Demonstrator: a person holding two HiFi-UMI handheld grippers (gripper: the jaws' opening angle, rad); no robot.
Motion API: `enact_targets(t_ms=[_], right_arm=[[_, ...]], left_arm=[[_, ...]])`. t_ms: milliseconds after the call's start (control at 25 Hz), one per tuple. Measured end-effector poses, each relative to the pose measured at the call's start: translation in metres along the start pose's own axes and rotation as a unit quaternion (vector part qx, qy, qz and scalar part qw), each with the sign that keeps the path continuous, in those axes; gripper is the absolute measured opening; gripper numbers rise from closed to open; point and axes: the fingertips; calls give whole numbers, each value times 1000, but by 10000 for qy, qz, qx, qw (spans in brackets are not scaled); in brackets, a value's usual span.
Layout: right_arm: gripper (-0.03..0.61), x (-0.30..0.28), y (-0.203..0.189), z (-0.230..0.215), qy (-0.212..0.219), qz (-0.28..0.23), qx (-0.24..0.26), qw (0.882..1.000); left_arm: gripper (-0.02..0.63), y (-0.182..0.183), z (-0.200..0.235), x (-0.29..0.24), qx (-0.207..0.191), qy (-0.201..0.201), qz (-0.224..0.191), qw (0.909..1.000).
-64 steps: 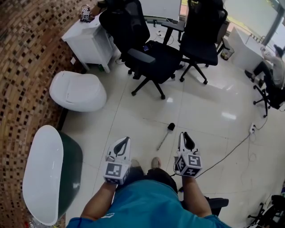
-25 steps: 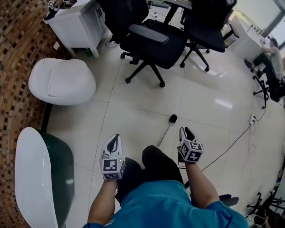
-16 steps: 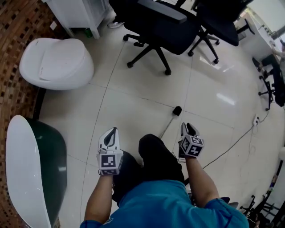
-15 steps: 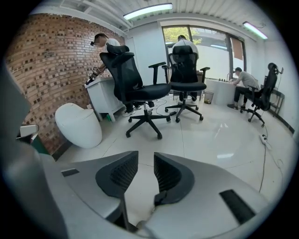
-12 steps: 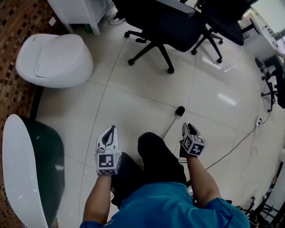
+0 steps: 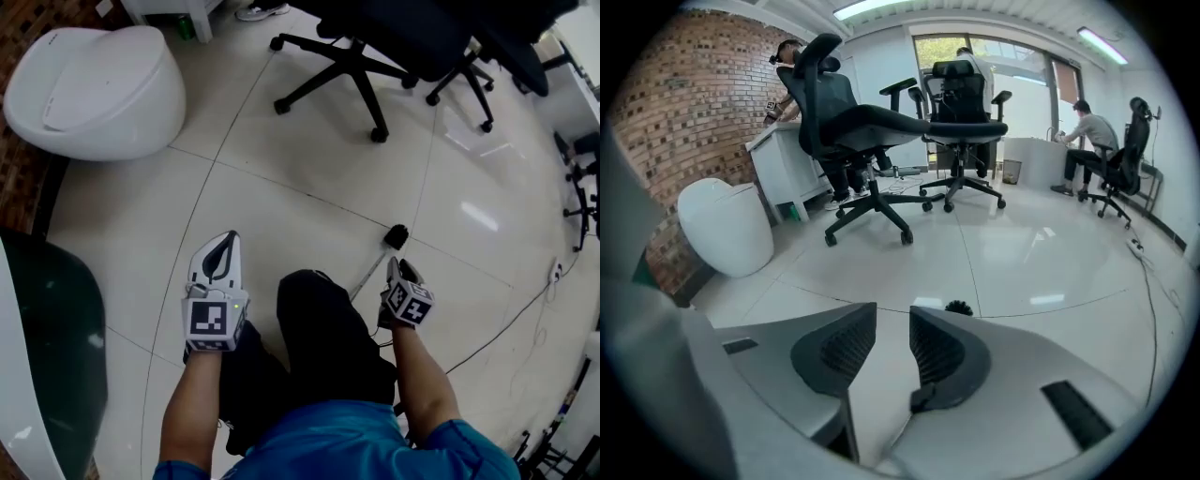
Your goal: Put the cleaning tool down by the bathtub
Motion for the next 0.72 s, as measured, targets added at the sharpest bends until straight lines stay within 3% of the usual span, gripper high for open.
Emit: enact_targets(t_ms=[320,560,720], right_arm=[[147,-80,-64,-27,-184,464,-94,9987],[147,-113,-118,-52,-412,1005,21,9941],[147,-132,-136,-61,-512,1186,-110,9916]], left_arm=[[-3,-45,-14,-36,-54,-137,27,9999],[-3,-51,-21,-41,-302,-115,53,9995],[-3,-53,-24,-45,-198,-214,94,9995]])
Point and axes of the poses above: the fingertips, and each gripper's own axes: x backward along the fingers, z to its left, y out of its top, and after that the axes turned 3 degrees about z, right-handed
